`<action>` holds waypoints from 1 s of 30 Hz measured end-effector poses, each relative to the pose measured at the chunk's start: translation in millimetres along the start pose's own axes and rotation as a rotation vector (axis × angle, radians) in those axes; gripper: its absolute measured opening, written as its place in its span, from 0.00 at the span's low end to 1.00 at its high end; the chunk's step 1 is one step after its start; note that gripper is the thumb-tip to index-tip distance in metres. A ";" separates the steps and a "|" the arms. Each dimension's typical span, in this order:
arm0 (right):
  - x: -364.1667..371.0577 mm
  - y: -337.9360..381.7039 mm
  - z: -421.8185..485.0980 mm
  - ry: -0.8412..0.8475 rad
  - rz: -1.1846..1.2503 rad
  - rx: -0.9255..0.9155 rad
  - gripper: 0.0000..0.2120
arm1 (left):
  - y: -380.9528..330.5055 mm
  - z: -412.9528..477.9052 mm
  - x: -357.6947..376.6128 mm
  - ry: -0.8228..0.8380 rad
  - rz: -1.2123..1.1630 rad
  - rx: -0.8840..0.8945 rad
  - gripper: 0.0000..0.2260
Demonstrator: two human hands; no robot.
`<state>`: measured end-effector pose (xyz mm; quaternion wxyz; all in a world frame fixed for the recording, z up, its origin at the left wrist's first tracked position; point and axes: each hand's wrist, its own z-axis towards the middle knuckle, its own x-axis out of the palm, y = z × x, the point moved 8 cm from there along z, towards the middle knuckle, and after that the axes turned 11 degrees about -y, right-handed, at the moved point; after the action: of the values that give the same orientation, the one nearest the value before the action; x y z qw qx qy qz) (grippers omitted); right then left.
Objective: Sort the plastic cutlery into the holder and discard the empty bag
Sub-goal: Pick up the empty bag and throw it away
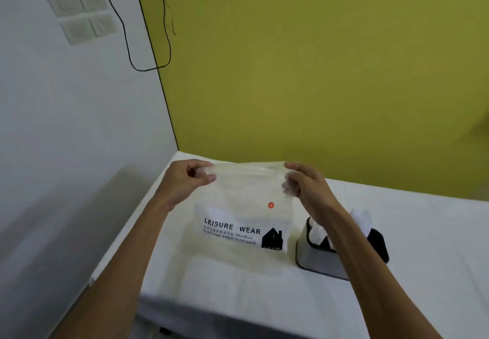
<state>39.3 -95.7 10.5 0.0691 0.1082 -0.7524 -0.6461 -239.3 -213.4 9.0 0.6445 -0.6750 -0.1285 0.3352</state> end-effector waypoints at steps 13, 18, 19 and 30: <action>-73.0 56.5 -55.2 -0.181 -0.252 -0.296 0.09 | -88.5 5.0 49.1 -0.138 -0.282 0.171 0.10; -128.3 53.4 -96.9 -0.345 -0.154 -0.301 0.27 | -135.9 -16.4 126.3 -0.075 -0.415 0.190 0.10; -142.0 51.9 -106.5 -0.404 -0.209 -0.309 0.28 | -147.0 -24.1 144.2 -0.041 -0.443 0.186 0.10; -330.3 -18.7 -257.3 -1.012 -0.056 -0.151 0.05 | -171.6 -172.9 384.8 0.614 -0.292 0.107 0.12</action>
<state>422.7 -261.4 43.9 -0.3134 -0.2033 -0.6397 -0.6717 197.5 -92.5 53.1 0.7287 -0.6843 -0.0060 0.0271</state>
